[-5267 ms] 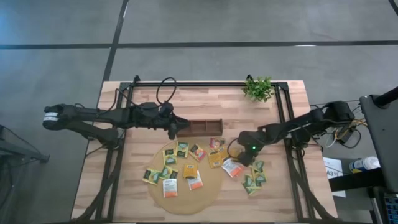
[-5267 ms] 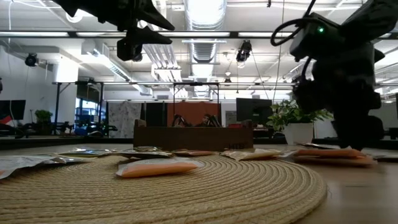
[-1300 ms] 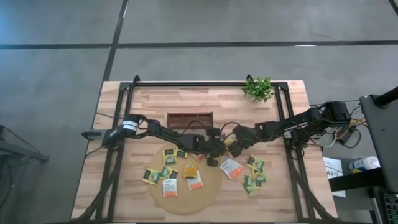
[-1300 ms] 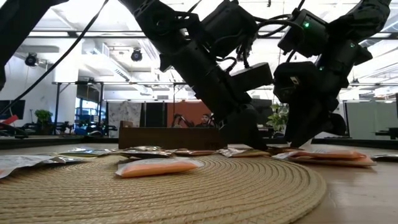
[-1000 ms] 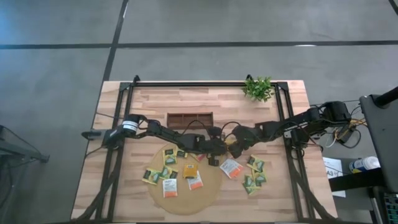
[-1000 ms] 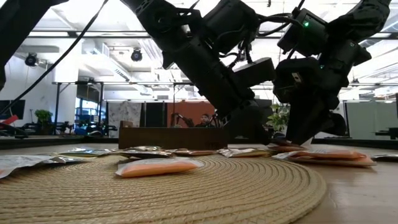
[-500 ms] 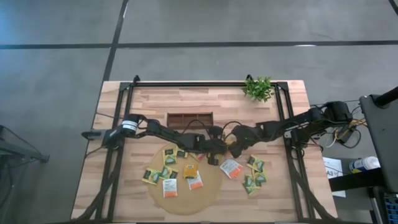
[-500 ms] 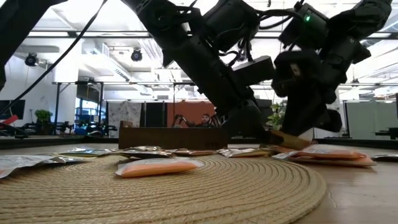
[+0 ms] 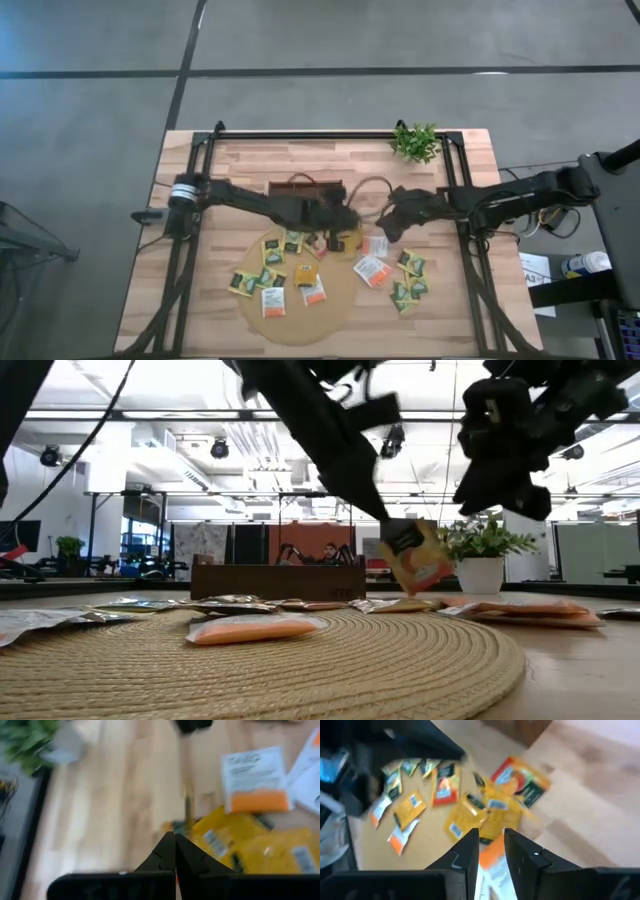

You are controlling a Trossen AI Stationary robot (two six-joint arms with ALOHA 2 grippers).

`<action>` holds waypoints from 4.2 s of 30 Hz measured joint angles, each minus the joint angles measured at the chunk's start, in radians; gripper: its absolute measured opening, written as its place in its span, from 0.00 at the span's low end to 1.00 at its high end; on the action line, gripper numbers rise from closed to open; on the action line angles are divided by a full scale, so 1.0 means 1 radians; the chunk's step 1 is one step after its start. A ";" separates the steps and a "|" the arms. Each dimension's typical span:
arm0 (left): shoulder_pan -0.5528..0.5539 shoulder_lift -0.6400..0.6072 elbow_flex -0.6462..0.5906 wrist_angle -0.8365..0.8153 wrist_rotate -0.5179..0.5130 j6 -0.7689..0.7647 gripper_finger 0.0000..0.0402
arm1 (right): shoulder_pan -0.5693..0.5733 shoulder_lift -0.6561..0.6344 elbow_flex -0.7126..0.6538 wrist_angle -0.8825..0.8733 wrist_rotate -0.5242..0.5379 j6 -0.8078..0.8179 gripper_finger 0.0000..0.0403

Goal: Pick & Place Tea
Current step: Put the yellow tea bag into the middle section of the wooden organizer

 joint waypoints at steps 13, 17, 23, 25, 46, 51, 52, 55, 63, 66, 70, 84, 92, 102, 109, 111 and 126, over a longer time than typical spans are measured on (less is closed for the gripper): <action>0.119 -0.128 -0.010 -0.084 0.224 -0.161 0.00 | -0.001 -0.022 -0.001 -0.060 0.089 0.002 0.23; 0.122 -0.078 -0.011 -0.002 0.257 -0.209 0.00 | -0.001 0.026 -0.001 -0.105 0.089 0.034 0.25; 0.119 -0.047 -0.006 0.093 0.288 -0.238 0.10 | -0.015 0.109 -0.001 -0.147 0.100 0.087 0.30; 0.120 -0.043 -0.004 0.123 0.288 -0.238 0.17 | -0.032 0.135 -0.001 -0.160 0.101 0.100 0.33; 0.082 0.174 0.072 0.191 0.313 -0.148 0.32 | -0.316 0.273 -0.017 -0.040 0.029 -0.026 0.46; 0.082 0.192 0.084 0.185 0.311 -0.149 0.32 | -0.340 0.356 -0.030 0.076 -0.056 -0.026 0.45; 0.082 0.192 0.081 0.186 0.312 -0.149 0.32 | -0.340 0.373 -0.028 0.085 -0.064 -0.028 0.45; 0.082 0.193 0.074 0.170 0.311 -0.156 0.32 | -0.342 0.414 -0.025 0.105 -0.117 -0.029 0.43; 0.082 0.193 0.072 0.153 0.306 -0.186 0.32 | -0.336 0.347 -0.035 0.081 -0.284 -0.036 0.38; 0.082 0.193 0.070 0.153 0.303 -0.188 0.32 | -0.335 0.336 -0.036 0.091 -0.339 -0.040 0.36; 0.082 0.193 0.054 0.157 0.298 -0.188 0.32 | -0.325 0.350 -0.046 0.091 -0.392 -0.046 0.34; 0.050 0.194 0.023 0.272 0.277 -0.165 0.32 | -0.293 0.339 -0.052 0.094 -0.309 -0.042 0.33; 0.053 0.280 0.055 0.261 0.271 -0.163 0.32 | -0.267 0.389 -0.050 0.112 -0.319 -0.017 0.34; 0.052 0.310 0.074 0.247 0.272 -0.174 0.32 | -0.256 0.395 -0.043 0.147 -0.397 -0.019 0.34; 0.052 0.310 0.074 0.241 0.272 -0.180 0.32 | -0.256 0.386 -0.022 0.173 -0.390 -0.058 0.29; 0.052 0.306 0.074 0.238 0.272 -0.183 0.32 | -0.256 0.386 -0.016 0.172 -0.390 -0.062 0.26; 0.051 0.174 0.070 0.141 0.133 -0.261 0.32 | -0.255 0.308 0.024 0.047 -0.259 -0.230 0.02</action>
